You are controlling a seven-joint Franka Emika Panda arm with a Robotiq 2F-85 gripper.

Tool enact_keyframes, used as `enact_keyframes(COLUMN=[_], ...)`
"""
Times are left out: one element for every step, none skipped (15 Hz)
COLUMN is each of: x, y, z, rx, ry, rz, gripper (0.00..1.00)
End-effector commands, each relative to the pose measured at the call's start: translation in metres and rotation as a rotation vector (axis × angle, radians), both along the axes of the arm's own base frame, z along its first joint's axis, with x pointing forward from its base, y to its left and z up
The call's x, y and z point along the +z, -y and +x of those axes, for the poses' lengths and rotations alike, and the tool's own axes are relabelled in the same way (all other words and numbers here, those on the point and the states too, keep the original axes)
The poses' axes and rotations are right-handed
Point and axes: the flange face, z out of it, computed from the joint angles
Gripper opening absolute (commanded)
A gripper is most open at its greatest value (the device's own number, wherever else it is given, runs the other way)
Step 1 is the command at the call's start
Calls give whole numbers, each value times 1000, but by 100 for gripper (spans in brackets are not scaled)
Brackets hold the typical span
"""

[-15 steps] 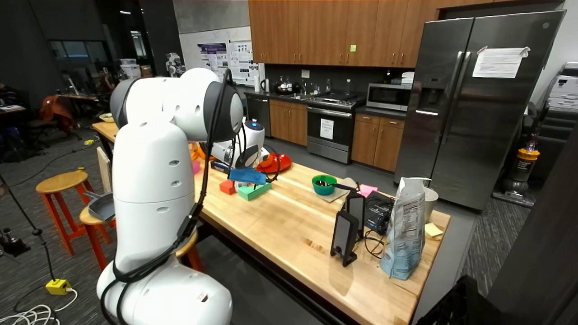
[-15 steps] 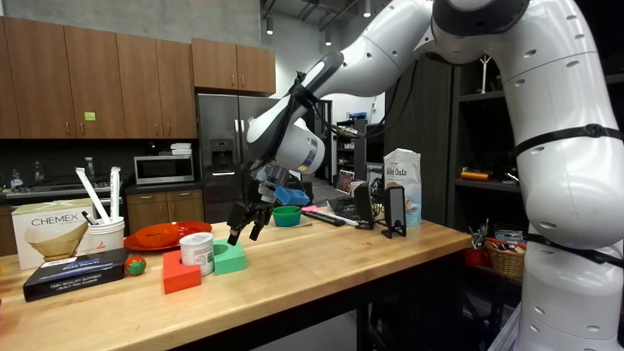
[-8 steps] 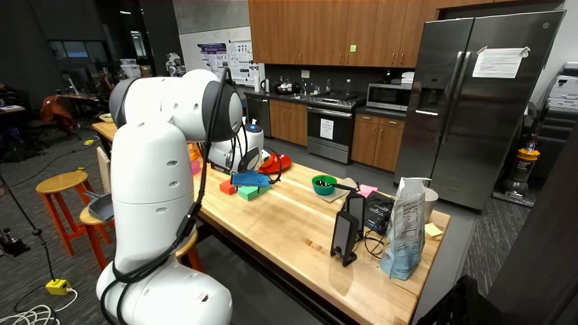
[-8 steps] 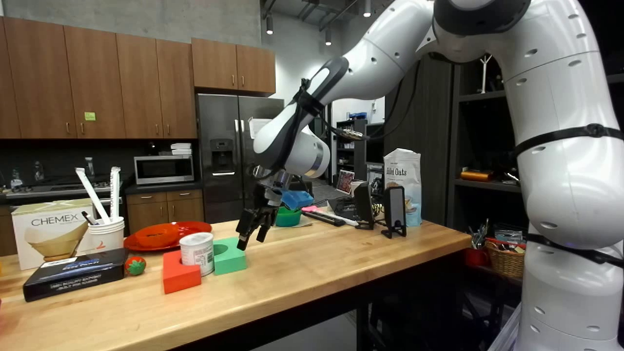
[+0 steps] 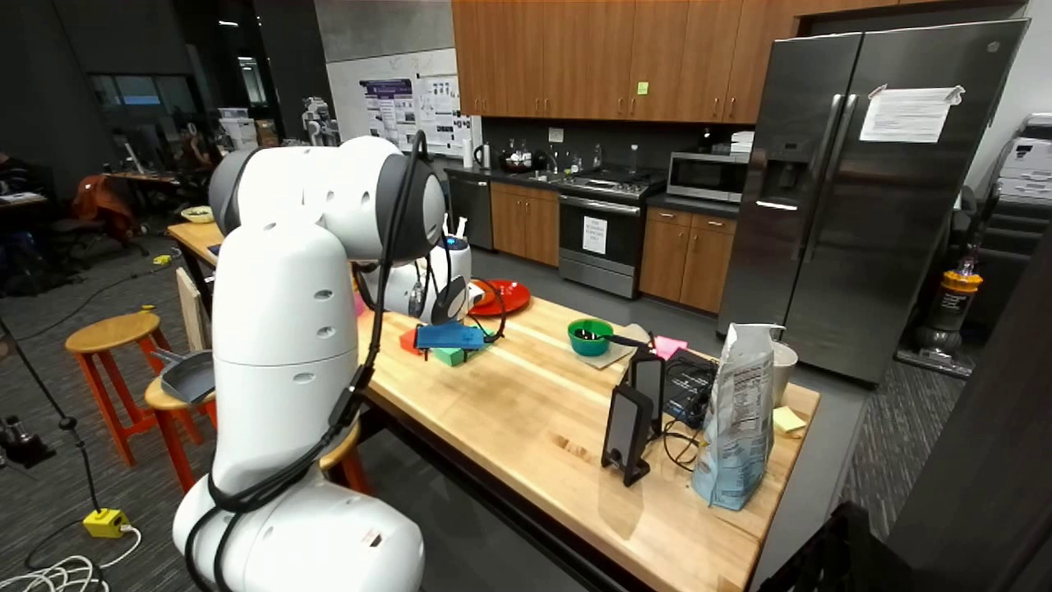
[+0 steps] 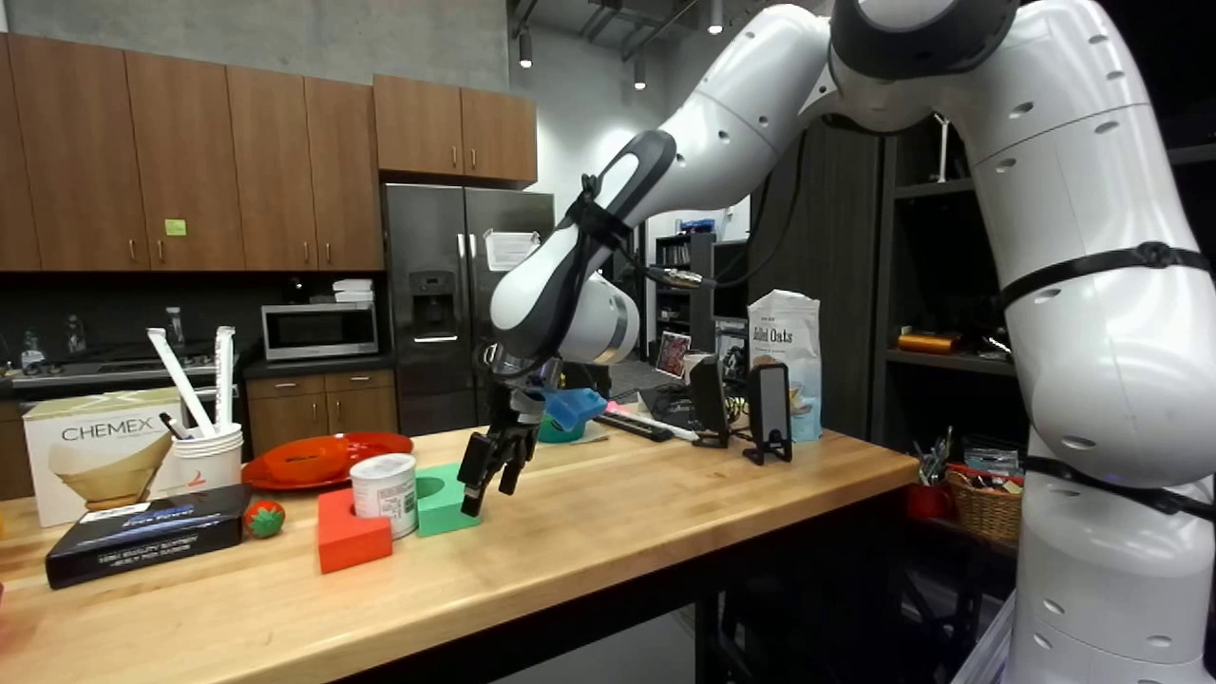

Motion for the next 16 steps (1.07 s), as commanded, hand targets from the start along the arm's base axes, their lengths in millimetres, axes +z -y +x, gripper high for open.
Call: enact_keyframes(x=[3,5,7,8,10,11,12,12,12,13,14,15,15,17,20,23], y=[-16,-21,-27,-31,-35,-39,-42,-45,-47,-49,-50,-51,-50,-48,-45,-42], z=[2,2,1,1,1,1,1,1,1,1,1,1,1,2,5,8], rx=[5,13,25,32,37,40,42,44,46,48,47,50,48,47,39,34], ry=[2,3,6,6,4,-1,-5,-13,-20,-27,-34,-37,-31,-21,-6,10], rz=[14,25,35,41,51,63,73,86,98,112,124,136,138,137,138,135], gripper=[100,100,100,100,100,100,100,100,100,100,100,100,100,100,100,100])
